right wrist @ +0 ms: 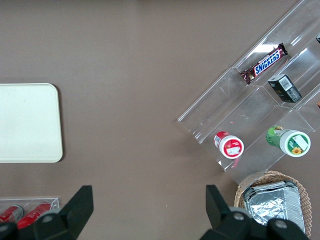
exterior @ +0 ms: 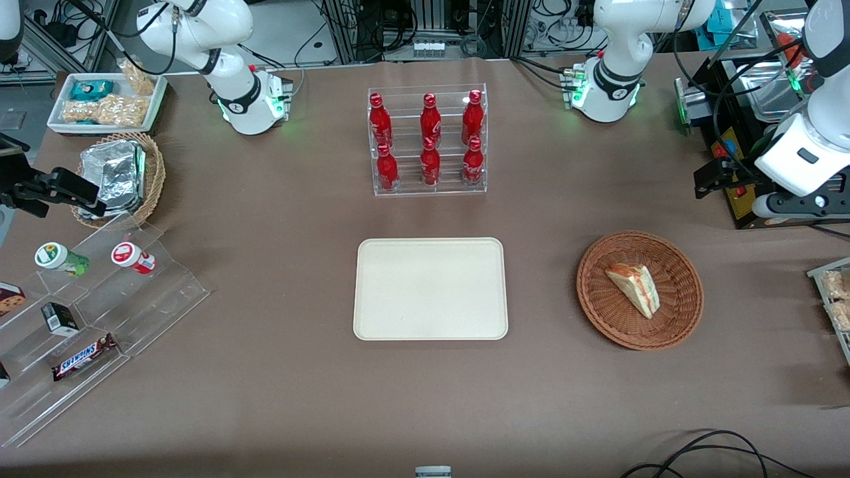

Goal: Place sandwich from basket to tray
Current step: 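Move the left gripper over the wicker basket toward the sandwich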

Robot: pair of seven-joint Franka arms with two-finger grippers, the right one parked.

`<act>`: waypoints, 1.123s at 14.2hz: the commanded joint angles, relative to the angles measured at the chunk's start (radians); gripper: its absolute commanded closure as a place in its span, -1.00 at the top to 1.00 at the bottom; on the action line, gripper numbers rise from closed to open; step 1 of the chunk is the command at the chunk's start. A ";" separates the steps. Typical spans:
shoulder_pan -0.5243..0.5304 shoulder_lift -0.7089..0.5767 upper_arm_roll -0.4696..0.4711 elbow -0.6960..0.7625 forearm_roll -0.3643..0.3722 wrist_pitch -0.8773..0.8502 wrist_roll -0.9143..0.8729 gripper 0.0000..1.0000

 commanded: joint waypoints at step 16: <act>-0.001 0.161 0.007 -0.230 0.016 0.341 -0.007 1.00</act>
